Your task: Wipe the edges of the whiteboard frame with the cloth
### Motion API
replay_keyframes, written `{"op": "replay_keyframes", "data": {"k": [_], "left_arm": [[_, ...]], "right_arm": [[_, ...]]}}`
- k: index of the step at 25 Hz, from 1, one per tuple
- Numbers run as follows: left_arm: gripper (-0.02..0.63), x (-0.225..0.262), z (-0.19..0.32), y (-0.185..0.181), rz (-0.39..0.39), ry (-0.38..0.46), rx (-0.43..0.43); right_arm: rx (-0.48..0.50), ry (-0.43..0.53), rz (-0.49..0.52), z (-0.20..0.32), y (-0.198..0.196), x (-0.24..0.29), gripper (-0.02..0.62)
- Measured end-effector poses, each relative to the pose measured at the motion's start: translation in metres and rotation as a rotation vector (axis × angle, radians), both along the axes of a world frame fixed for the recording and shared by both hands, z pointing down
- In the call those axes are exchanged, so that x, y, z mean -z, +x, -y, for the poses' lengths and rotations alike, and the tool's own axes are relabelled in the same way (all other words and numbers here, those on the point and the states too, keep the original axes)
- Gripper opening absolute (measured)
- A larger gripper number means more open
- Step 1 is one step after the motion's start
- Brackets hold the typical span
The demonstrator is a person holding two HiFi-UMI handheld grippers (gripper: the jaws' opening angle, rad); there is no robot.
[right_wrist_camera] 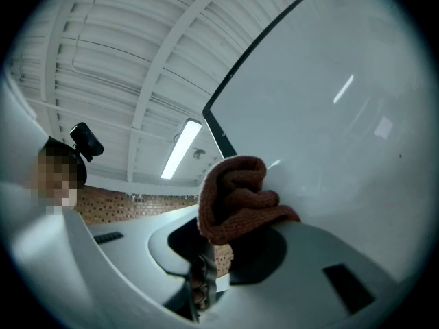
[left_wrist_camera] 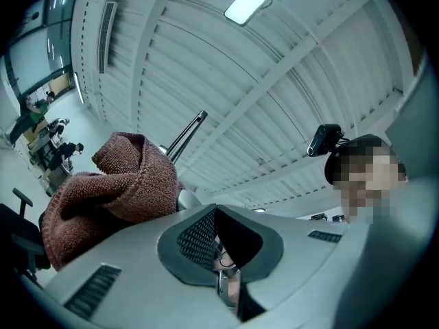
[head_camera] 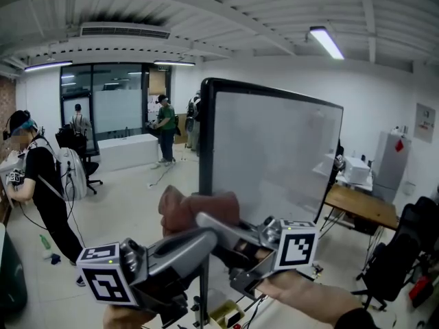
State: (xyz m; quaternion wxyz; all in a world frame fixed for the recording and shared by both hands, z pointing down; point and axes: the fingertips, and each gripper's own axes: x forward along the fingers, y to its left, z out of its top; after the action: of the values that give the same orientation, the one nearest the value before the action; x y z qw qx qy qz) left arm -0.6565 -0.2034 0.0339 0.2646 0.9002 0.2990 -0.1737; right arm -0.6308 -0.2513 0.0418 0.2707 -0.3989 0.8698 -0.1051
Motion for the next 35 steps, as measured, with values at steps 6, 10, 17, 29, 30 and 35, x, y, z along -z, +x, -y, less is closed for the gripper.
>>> {"op": "replay_keyframes", "data": {"k": [6,10,17,29,30,35], "left_arm": [[-0.003,0.02,-0.003,-0.001,-0.017,0.019,-0.001],[-0.003,0.033,-0.007,0.0,-0.025,0.044,0.004],[-0.003,0.044,-0.002,-0.001,-0.033,0.026,-0.009],[-0.003,0.063,0.001,-0.001,-0.059,0.023,-0.005],[-0.003,0.065,0.001,-0.001,-0.063,0.028,-0.001],[-0.003,0.072,0.006,-0.005,-0.075,0.062,0.013]], "right_arm": [[-0.039,0.037,-0.073,-0.001,-0.002,0.022,0.078],[-0.055,0.044,-0.092,-0.002,-0.001,0.032,0.078],[-0.079,0.05,-0.111,-0.001,-0.001,0.045,0.077],[-0.125,0.062,-0.153,0.0,0.001,0.064,0.078],[-0.13,0.063,-0.157,0.0,0.001,0.066,0.078],[-0.15,0.065,-0.172,0.002,-0.002,0.073,0.078]]}}
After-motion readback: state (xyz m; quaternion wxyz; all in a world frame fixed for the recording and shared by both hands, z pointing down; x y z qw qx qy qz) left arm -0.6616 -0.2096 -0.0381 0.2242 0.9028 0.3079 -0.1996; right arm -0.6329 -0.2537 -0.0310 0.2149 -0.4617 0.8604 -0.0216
